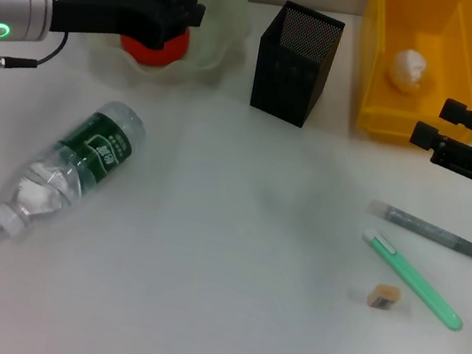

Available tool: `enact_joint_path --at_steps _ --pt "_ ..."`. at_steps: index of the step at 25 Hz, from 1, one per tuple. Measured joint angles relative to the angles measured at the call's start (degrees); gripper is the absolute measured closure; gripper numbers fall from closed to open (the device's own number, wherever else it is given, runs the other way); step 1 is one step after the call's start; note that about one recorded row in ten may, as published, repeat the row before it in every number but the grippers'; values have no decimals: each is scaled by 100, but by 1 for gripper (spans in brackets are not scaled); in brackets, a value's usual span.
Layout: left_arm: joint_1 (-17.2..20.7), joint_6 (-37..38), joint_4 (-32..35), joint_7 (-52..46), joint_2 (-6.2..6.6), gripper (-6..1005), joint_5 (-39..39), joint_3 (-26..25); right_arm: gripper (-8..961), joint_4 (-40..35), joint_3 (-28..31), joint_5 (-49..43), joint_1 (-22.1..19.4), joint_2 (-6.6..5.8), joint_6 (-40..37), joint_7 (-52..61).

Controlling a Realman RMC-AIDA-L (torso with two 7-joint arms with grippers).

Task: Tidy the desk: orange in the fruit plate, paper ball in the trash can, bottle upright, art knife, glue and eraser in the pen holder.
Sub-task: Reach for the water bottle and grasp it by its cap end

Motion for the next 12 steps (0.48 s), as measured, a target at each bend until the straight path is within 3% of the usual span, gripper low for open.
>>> enact_joint_path --at_steps 12 --pt "-8 -23 -249 177 -5 841 -134 -30 180 0 0 0 65 0 15 -61"
